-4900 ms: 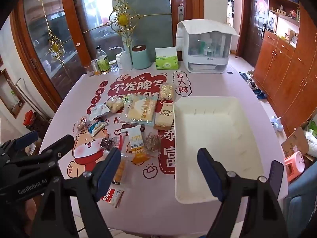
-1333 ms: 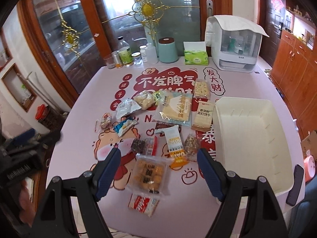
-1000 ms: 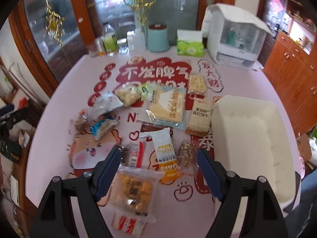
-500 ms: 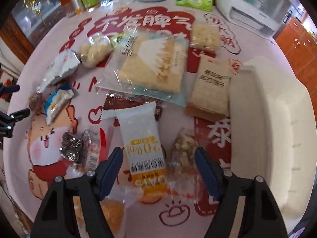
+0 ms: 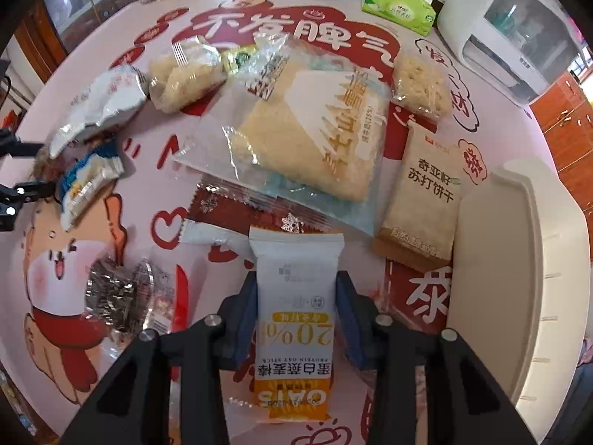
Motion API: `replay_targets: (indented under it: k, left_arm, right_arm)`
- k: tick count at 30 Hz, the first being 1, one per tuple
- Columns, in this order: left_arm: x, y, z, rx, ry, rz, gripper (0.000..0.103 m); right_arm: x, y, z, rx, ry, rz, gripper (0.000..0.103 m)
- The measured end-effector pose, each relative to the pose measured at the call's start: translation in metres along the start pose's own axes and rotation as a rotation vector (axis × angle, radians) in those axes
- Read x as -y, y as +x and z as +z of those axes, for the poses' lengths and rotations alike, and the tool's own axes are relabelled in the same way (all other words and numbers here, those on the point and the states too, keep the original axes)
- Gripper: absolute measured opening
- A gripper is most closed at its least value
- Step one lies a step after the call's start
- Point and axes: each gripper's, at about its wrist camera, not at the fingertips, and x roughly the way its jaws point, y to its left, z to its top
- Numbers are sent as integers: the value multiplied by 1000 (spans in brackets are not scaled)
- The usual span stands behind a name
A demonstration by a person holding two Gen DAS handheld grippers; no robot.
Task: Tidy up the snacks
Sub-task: 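Grasp the white protein bar pack with the right tool while the left tool grasps the nut bag, then drop the protein bar pack into the white tray with the right tool while the left drops the nut bag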
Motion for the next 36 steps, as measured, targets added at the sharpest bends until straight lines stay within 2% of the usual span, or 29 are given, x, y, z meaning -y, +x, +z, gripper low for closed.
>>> replay_targets:
  k: [1,2,8,13,17,20,23,26,30,33,35,36]
  left_arm:
    - [0,-2,-1,-2,-19,-6,55]
    - [1,-4,-4,-6,-35,-14,40]
    - [7,-44,-24,52,-181,-73,38]
    - [41,-103,-28,145,-201,-91,38]
    - [90,-161,-18,247,-167,-97,38]
    - [141,-200,-2,328,-140,-140,38]
    - [187,-224,20,371,-116,-176,38]
    - [238,-234,48,386,-90,-204,38]
    - [300,-233,83,369,-64,-210,39]
    - [332,-224,101,351,-63,-195,50]
    - [347,-218,108,347,-81,-197,86]
    - [349,-218,109,358,-108,-184,89]
  right_arm:
    - [1,-5,-1,9,8,10,40]
    - [1,-9,-2,15,13,16,40]
    - [8,-51,-13,93,70,84,39]
    - [19,-99,-30,180,123,164,38]
    - [38,-139,-44,257,172,205,38]
    - [61,-166,-58,300,211,226,38]
    - [87,-187,-72,330,245,219,39]
    - [120,-202,-87,335,286,174,39]
    - [162,-208,-105,317,303,62,39]
    - [184,-198,-111,271,287,-18,41]
    - [194,-186,-114,244,260,-51,45]
    - [197,-182,-115,245,247,-60,52]
